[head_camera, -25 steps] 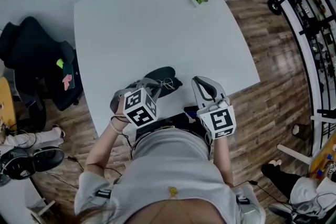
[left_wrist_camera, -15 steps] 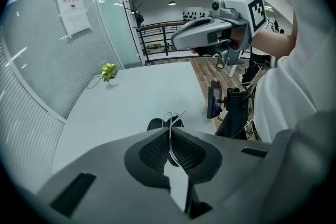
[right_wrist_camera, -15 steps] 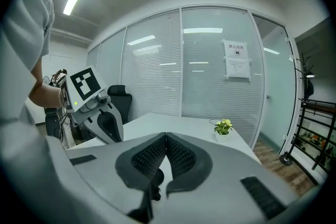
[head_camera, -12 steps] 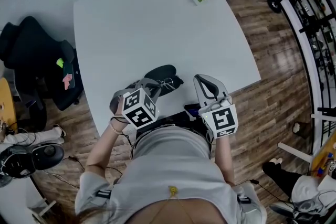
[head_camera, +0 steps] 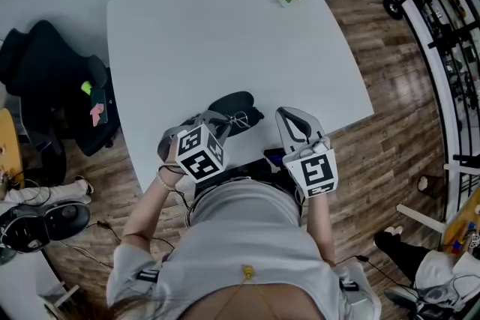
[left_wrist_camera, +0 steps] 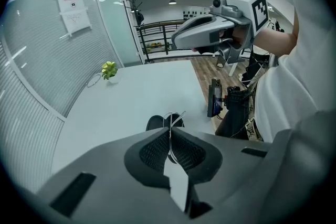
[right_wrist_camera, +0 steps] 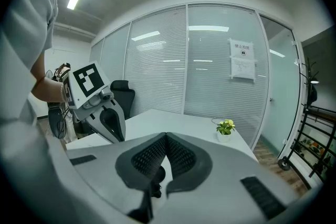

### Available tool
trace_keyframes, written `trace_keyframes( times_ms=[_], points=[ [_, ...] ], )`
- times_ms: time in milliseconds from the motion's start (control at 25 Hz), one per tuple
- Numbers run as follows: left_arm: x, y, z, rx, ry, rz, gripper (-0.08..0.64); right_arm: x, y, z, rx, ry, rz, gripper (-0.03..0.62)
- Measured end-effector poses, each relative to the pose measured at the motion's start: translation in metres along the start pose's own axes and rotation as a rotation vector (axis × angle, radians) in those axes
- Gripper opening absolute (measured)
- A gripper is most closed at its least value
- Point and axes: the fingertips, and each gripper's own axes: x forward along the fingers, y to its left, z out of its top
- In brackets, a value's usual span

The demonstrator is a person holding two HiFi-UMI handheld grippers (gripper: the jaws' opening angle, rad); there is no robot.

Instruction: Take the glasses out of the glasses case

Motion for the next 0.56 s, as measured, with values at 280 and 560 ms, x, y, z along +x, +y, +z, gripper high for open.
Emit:
trace_keyframes(
  times_ms=[280, 560],
  points=[
    [0.0005, 0.0025, -0.0056, -0.005, 0.007, 0.001, 0.035, 0.0019, 0.0045, -0.0002, -0.006, 0.006, 0.004, 0.017],
    [0.0029, 0.0060, -0.0077, -0.018, 0.019, -0.004, 0.035, 0.0030, 0.0005, 0.0019, -0.008, 0.010, 0.004, 0.017]
  ],
)
